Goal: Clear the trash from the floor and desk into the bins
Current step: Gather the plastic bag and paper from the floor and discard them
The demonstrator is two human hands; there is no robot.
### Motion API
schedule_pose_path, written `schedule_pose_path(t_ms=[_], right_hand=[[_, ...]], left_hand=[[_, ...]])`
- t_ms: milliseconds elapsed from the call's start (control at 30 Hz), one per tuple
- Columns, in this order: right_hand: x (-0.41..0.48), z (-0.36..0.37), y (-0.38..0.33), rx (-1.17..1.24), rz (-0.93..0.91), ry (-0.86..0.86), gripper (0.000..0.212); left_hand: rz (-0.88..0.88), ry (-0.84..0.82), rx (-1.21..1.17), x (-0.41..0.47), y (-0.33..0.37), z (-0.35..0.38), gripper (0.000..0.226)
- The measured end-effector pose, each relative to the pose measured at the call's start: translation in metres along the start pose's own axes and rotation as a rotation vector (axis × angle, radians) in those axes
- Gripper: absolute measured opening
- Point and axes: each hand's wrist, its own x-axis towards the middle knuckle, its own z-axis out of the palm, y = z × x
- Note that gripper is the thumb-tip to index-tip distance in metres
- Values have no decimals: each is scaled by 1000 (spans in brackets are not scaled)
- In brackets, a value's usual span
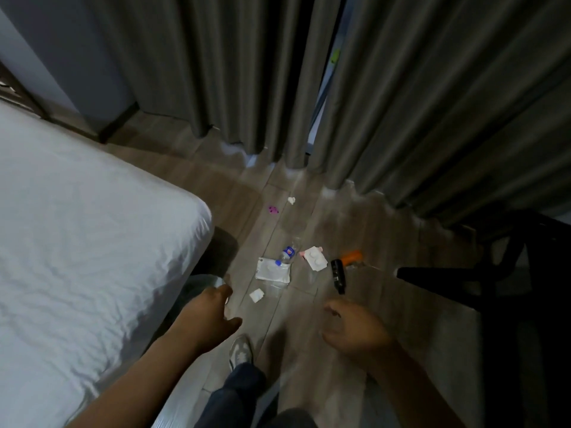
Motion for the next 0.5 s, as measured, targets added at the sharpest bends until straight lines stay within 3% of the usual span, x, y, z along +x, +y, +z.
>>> schedule_pose_path(t_ms=[367, 500], right_hand=[[130, 29, 17, -53, 0, -266, 46], [175, 48, 32, -79, -46, -253, 45]], left_hand=[[-124, -75, -35, 105, -35, 29, 63], [-167, -57, -53, 142, -51, 57, 53]])
